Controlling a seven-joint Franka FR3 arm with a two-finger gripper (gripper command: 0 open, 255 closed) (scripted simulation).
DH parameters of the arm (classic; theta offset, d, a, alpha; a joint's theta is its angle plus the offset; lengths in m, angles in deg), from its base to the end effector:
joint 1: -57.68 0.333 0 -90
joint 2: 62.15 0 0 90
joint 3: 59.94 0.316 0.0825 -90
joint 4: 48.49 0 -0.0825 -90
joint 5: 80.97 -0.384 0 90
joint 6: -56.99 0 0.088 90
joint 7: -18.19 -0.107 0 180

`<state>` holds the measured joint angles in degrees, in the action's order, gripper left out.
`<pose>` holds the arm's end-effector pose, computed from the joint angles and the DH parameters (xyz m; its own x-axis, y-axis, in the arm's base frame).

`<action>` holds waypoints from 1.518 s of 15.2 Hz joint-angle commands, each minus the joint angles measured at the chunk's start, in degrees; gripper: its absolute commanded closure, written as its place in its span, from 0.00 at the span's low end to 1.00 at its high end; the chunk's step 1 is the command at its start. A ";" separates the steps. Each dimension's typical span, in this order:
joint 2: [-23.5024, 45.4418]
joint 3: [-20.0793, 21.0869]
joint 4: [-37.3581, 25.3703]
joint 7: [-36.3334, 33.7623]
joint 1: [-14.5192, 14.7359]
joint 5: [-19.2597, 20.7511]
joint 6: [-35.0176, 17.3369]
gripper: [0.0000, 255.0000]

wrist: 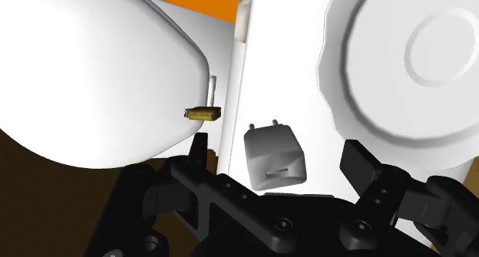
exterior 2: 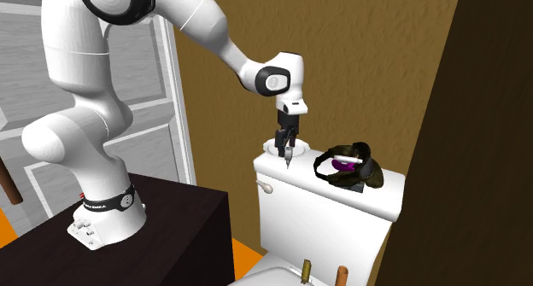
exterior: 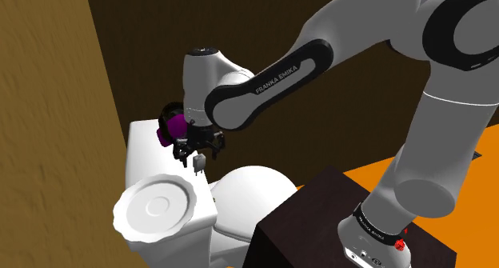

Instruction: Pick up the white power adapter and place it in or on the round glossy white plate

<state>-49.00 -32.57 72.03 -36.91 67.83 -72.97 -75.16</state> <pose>0.4589 0.3426 0.3214 0.9750 -0.2220 0.0010 -0.2220 -0.9750 -0.0034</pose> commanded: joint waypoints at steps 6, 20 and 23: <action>2.00 -0.53 0.68 -0.94 0.40 1.44 -2.46 0.00; 2.00 -0.53 0.68 -0.94 0.40 1.44 -2.46 1.00; 0.40 -0.09 0.12 -0.17 0.05 0.30 -0.51 1.00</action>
<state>-48.11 -32.80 72.26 -37.30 67.98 -72.32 -76.21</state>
